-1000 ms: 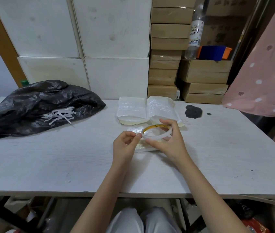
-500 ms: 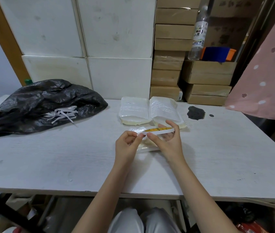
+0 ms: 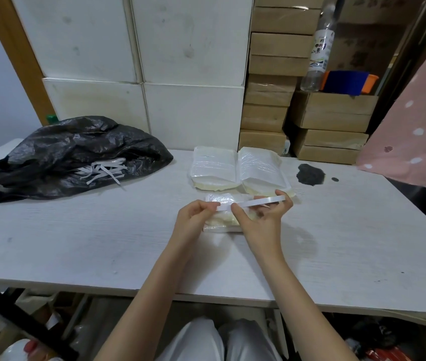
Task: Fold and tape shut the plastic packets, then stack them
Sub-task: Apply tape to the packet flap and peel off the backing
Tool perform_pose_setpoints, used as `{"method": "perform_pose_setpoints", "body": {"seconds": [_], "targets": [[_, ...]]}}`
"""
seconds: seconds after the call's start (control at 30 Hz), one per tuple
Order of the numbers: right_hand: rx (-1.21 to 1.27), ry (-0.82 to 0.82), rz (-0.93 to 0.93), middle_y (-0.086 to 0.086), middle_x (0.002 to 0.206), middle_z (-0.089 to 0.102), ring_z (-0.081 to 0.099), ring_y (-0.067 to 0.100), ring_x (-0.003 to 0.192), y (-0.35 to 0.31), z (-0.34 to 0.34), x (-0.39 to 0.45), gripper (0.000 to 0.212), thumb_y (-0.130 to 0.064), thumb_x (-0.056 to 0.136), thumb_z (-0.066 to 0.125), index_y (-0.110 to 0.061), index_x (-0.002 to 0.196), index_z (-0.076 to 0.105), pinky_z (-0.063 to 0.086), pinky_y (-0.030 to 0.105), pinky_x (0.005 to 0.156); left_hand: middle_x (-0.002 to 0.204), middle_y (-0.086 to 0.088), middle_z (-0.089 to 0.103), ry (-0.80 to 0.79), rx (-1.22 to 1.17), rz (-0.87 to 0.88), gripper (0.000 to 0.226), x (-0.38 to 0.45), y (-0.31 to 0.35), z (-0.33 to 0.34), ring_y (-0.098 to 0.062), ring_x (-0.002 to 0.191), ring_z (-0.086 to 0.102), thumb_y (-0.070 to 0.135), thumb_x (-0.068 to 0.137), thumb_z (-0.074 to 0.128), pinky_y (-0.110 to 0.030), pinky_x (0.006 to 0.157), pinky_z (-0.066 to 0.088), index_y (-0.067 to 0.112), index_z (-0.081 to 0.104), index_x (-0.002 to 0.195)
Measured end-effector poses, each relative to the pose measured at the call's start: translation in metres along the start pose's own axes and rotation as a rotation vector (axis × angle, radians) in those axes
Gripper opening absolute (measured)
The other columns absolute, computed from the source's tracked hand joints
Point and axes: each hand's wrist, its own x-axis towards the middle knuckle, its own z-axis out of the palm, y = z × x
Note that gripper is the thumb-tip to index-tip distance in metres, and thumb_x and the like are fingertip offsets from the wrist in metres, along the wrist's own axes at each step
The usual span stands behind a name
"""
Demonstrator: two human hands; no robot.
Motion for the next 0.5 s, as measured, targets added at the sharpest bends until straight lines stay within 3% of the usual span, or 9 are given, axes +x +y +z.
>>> {"method": "perform_pose_setpoints", "body": {"seconds": [0.07,0.17,0.33,0.5], "targets": [[-0.013,0.020,-0.016,-0.007,0.089,0.056,0.060,0.014,0.093,0.0014,0.0009,-0.0003,0.088,-0.008,0.070,0.079,-0.018,0.129,0.016,0.049,0.028,0.087,0.100,-0.004,0.069,0.063,0.057,0.054,0.013,-0.0036,-0.0020,0.0001,-0.015,0.100,0.063,0.012,0.087,0.063,-0.018,0.085,0.045,0.000,0.068,0.087],[-0.037,0.039,-0.041,0.003,0.101,0.053,0.056,0.017,0.093,0.0048,0.0039,-0.0006,0.092,-0.008,0.066,0.081,-0.023,0.129,0.016,0.047,0.021,0.081,0.103,-0.001,0.063,0.185,0.143,0.112,0.010,-0.0050,-0.0047,-0.0015,-0.012,0.095,0.061,0.013,0.086,0.065,-0.015,0.078,0.045,0.012,0.065,0.076],[-0.050,0.056,-0.087,0.009,0.120,0.043,0.050,0.008,0.092,0.0064,0.0051,-0.0003,0.092,-0.009,0.064,0.082,-0.033,0.122,0.016,0.045,0.008,0.077,0.071,0.002,0.065,0.172,0.258,0.099,0.014,-0.0002,-0.0040,-0.0062,-0.006,0.067,0.059,0.019,0.086,0.065,-0.009,0.060,0.043,0.010,0.067,0.075],[-0.073,0.088,-0.104,0.007,0.128,0.036,0.051,0.015,0.101,0.0077,0.0056,-0.0012,0.092,-0.011,0.061,0.084,-0.035,0.120,0.016,0.047,0.016,0.081,0.063,0.001,0.064,0.157,0.270,0.069,0.019,0.0032,-0.0048,-0.0082,-0.006,0.057,0.058,0.018,0.086,0.065,-0.021,0.063,0.046,0.014,0.065,0.067]]}}
